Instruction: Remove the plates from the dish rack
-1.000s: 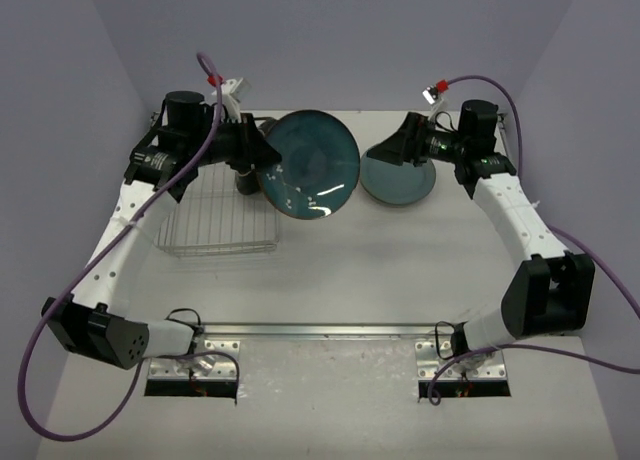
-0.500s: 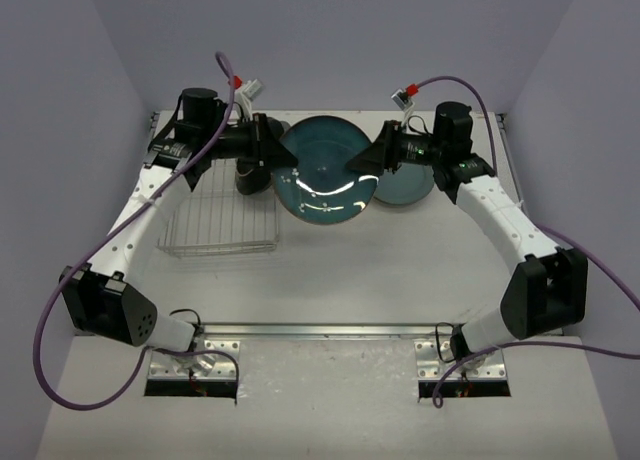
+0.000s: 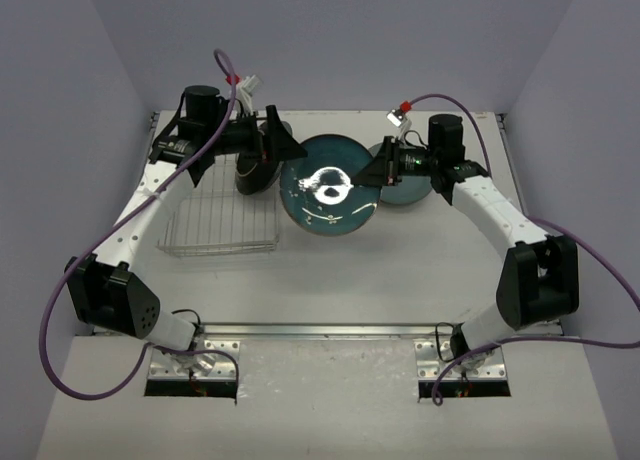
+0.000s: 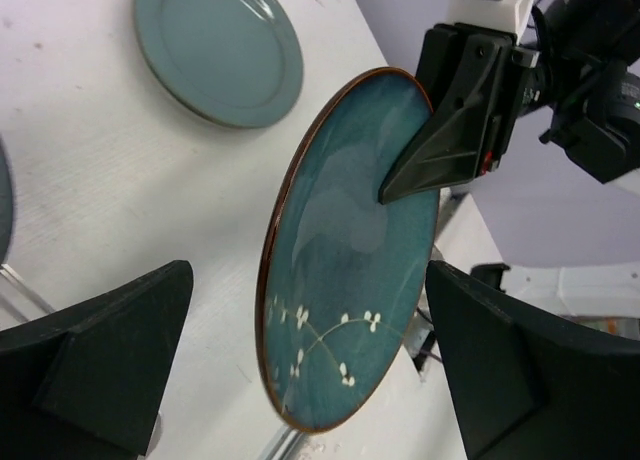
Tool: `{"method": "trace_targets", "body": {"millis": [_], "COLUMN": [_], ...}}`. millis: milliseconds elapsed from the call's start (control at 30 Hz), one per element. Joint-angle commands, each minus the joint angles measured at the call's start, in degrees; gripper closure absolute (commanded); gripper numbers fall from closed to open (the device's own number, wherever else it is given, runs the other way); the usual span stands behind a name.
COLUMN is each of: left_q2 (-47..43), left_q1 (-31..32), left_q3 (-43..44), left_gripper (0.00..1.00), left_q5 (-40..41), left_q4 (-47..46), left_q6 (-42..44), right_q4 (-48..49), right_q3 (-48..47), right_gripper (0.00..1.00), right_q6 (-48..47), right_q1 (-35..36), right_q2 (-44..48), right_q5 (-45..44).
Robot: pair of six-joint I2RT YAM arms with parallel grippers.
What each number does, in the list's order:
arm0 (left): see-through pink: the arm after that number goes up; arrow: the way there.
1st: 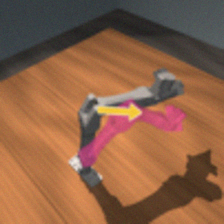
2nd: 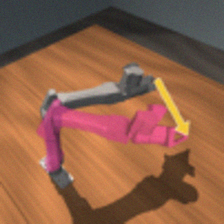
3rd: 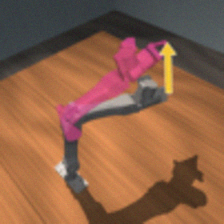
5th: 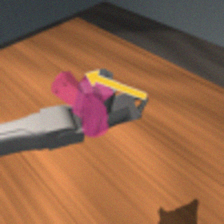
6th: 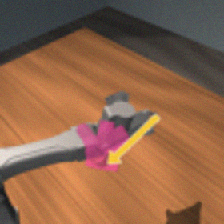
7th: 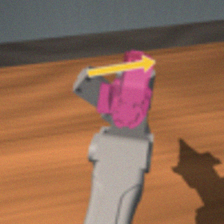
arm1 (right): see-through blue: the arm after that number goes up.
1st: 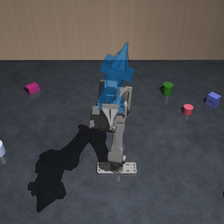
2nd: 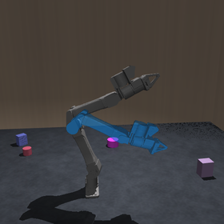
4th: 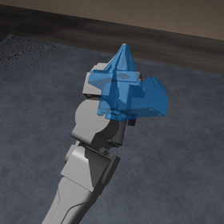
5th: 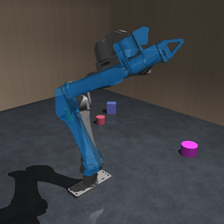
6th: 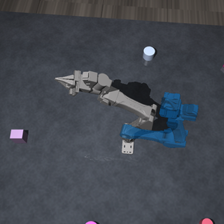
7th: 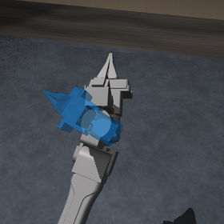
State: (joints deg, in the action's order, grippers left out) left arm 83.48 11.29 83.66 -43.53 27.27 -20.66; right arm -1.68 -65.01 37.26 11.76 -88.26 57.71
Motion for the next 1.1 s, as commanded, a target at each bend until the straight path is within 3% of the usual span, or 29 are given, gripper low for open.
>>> {"method": "trace_targets", "body": {"millis": [0, 167, 300, 700, 1067], "left_q2": [-1.74, -2.19, -2.21, -3.69, -3.77], "left_q1": [-2.58, -4.08, -4.08, -4.08, -4.08], "left_q3": [3.18, 4.04, 3.67, 2.64, 2.01], "left_gripper": [0.0, 0.0, 0.0, 0.0, 0.0], "left_q5": [8.98, 11.26, 10.58, 11.9, 11.54], "left_q4": [-0.2, 1.0, 0.16, 0.68, 0.01], "left_q6": [1.24, 1.83, 1.1, 1.95, 1.59], "right_q4": [4.58, 1.35, -5.37, -8.89, -12.43], "right_q3": [-1.43, -4.49, -10.57, -22.81, -25.62], "right_gripper": [1.0, 1.0, 1.0, 1.0, 1.0], "right_q6": [4.31, 3.76, 0.89, -0.89, -5.49], "right_q1": [-6.33, -17.85, -21.55, -22.65, -22.65], "right_q2": [-0.6, -6.24, -12.92, -28.58, -33.68], "right_q5": [1.88, 0.06, -1.75, -6.92, -8.9]}}
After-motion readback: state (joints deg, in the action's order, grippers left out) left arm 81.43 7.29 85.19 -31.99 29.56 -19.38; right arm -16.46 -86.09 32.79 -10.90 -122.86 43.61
